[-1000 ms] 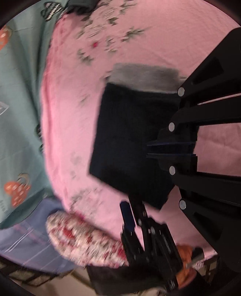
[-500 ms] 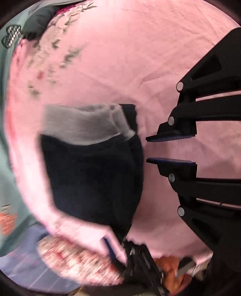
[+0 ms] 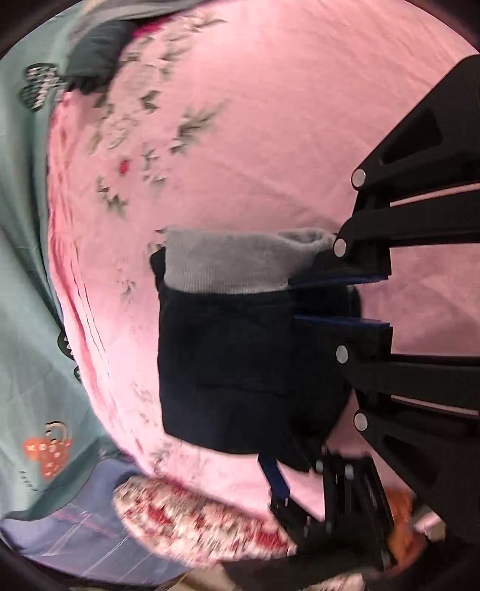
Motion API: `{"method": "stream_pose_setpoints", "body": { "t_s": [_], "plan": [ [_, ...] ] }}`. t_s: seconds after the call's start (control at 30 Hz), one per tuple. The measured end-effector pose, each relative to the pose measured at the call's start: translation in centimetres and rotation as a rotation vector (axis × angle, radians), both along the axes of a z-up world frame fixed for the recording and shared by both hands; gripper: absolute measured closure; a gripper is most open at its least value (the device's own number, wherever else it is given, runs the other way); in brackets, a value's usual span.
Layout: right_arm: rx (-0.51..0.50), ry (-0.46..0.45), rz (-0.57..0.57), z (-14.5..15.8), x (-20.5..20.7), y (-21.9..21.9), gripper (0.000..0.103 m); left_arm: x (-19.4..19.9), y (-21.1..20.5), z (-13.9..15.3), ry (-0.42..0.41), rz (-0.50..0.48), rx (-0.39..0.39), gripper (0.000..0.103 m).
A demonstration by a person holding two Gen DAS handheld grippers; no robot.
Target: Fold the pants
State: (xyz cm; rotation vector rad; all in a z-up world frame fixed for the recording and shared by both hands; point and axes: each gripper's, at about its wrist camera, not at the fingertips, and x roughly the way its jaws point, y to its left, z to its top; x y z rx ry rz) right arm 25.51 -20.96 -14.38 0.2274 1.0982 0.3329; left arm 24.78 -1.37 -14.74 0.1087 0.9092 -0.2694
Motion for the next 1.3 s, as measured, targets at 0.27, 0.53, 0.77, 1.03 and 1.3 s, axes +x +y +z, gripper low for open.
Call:
{"method": "stream_pose_setpoints", "body": {
  "t_s": [0.27,0.53,0.77,1.03,1.3],
  "plan": [
    [0.077,-0.097,0.014,3.9,5.7,0.9,0.086,0.6,-4.9,0.9,-0.006,-0.111,-0.098,0.025],
    [0.027,0.007,0.048,-0.7,11.1,1.0,0.098,-0.6,-7.9,-2.5,-0.013,-0.176,0.071,0.024],
    [0.109,0.038,-0.001,-0.9,11.3,-0.4,0.102,-1.1,-8.1,-2.5,-0.029,-0.193,0.098,0.024],
    [0.169,-0.104,-0.01,4.1,5.8,-0.5,0.092,-0.9,-5.9,1.9,-0.073,-0.148,-0.005,0.024],
    [0.117,-0.085,0.045,2.7,2.0,0.8,0.092,5.1,-2.1,1.2,-0.069,-0.033,0.043,0.024]
  ]
}}
